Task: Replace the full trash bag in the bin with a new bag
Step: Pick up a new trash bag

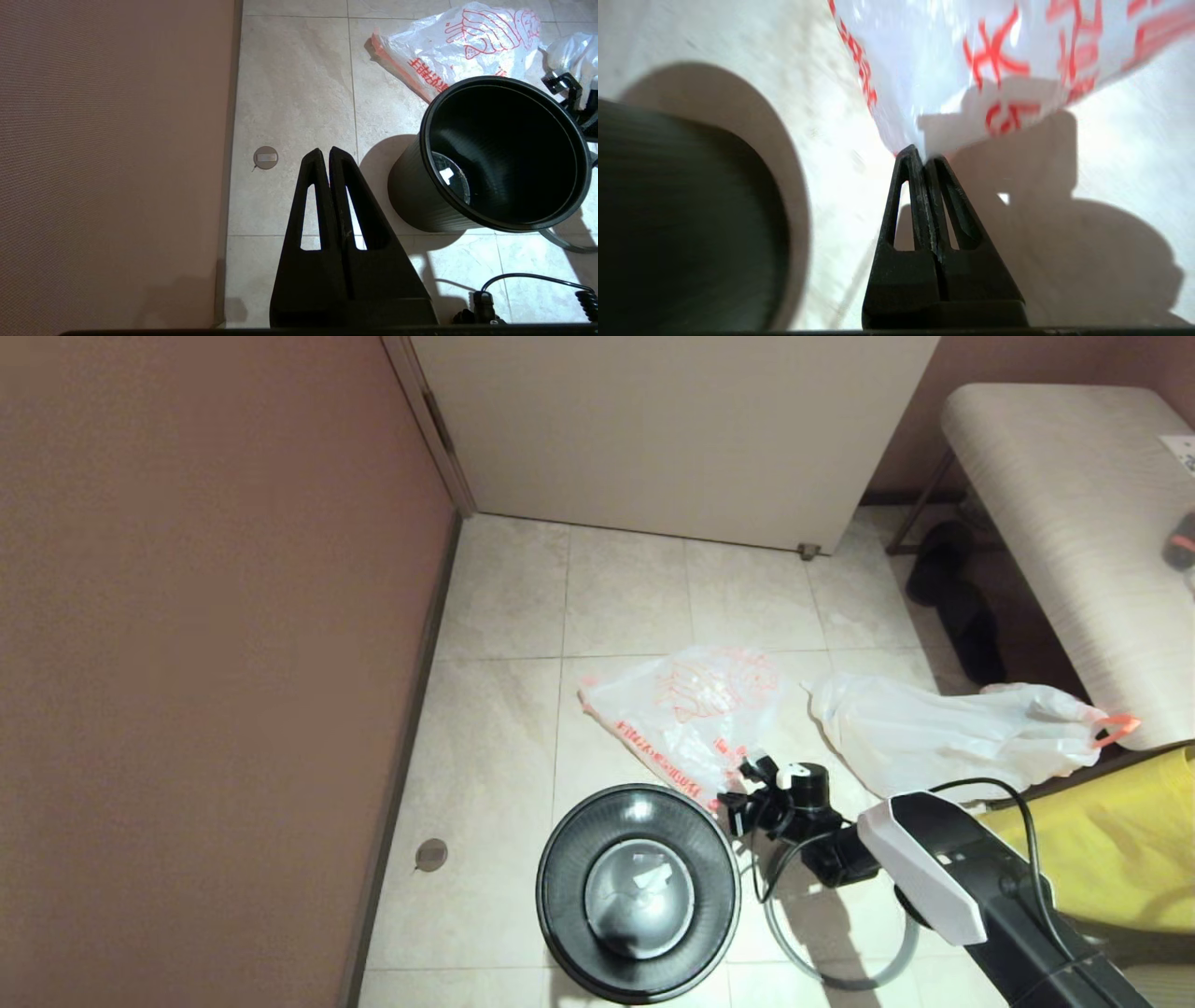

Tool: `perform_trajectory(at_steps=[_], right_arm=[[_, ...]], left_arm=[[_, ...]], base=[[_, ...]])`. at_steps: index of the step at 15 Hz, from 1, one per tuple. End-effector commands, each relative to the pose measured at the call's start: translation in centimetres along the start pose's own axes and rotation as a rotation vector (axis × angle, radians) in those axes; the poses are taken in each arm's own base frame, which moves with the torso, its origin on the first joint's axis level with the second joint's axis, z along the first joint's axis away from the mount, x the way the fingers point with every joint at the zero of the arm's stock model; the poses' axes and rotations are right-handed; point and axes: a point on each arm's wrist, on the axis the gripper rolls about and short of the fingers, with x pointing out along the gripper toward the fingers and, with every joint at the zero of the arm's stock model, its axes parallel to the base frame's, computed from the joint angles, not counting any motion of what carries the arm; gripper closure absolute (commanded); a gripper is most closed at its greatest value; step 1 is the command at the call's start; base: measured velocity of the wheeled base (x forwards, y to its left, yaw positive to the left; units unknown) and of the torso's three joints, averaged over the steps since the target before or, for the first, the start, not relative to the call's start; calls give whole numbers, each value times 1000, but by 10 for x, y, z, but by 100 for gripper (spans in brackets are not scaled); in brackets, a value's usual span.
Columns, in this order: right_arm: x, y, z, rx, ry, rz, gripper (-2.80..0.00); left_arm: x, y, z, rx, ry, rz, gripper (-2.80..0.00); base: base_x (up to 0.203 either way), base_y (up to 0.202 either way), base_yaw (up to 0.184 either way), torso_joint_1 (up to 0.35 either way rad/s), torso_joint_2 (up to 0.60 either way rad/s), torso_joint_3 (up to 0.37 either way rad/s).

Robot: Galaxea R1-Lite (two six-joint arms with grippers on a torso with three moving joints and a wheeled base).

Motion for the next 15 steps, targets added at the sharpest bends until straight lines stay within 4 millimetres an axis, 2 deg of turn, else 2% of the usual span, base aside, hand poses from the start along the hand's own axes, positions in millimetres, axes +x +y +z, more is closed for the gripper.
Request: perform_trajectory(at_steps=[1, 3, 4, 5, 7, 9, 10, 12, 15], right_arm=[[-23, -38, -22, -12, 39, -75, 0], [-60, -94, -40, -80, 69, -191, 0], [-77, -114, -43, -116, 81, -237, 0], [-93, -129, -31, -131, 78, -272, 0], [-132, -144, 23, -146, 52, -327, 0], [-176, -131, 75, -115, 50, -349, 0], [-202, -114, 108, -93, 30, -358, 0], [-253, -71, 164, -38, -27, -362, 0], [-334, 0, 224, 32, -93, -353, 0]], left_arm=[[0, 0, 0, -1, 1, 1, 0], [0, 0, 0, -1, 1, 1, 0], [0, 0, 0, -1, 1, 1, 0], [0, 0, 0, -1, 1, 1, 0], [0, 0, 0, -1, 1, 1, 0], [0, 0, 0, -1, 1, 1, 0], [0, 0, 0, -1, 1, 1, 0], [0, 0, 0, -1, 1, 1, 0], [0, 0, 0, -1, 1, 1, 0]], base=[[0, 0, 0, 0, 0, 0], [0, 0, 0, 0, 0, 0], [0, 0, 0, 0, 0, 0], [0, 0, 0, 0, 0, 0], [0, 0, 0, 0, 0, 0], [0, 0, 0, 0, 0, 0], [0, 0, 0, 0, 0, 0], [0, 0, 0, 0, 0, 0], [0, 0, 0, 0, 0, 0]])
